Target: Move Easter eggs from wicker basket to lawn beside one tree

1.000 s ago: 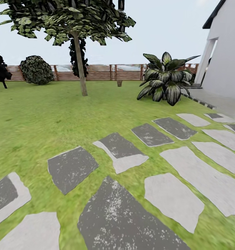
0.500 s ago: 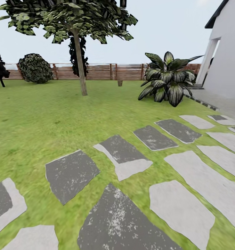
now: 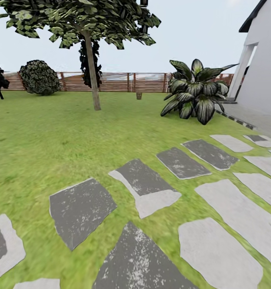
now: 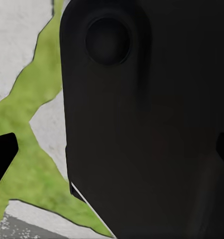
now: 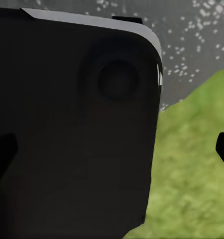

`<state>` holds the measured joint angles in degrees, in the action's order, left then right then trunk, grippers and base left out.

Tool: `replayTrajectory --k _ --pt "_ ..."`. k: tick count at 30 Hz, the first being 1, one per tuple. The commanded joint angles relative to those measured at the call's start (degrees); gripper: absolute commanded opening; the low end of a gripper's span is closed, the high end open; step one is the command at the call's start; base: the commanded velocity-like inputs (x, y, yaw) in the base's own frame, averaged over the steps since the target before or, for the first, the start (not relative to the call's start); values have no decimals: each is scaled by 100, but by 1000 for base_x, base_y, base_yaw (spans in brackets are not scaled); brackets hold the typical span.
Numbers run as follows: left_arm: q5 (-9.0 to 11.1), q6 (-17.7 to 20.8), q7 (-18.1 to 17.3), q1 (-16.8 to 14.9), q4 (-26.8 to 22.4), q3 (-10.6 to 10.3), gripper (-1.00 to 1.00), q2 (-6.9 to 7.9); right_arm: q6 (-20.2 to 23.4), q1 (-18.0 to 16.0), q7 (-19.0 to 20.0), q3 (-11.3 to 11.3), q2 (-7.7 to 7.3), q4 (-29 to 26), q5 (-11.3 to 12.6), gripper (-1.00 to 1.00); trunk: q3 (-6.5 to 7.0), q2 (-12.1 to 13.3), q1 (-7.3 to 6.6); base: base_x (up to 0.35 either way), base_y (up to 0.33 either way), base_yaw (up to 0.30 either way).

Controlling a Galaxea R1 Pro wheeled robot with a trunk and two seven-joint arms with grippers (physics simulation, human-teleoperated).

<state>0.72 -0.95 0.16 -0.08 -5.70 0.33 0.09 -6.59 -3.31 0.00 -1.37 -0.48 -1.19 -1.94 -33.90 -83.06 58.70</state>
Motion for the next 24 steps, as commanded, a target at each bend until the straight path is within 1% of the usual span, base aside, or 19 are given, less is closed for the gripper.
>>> replayTrajectory --k 1,24 --pt "7 -10 0 -1 -1 2 100 0 -17 -3 0 -11 -3 5 -19 100 -5 -2 3 303 100 0" --pt "7 -10 2 -1 -1 2 100 0 -17 -3 0 -5 -4 5 -26 100 -5 -2 3 303 100 0"
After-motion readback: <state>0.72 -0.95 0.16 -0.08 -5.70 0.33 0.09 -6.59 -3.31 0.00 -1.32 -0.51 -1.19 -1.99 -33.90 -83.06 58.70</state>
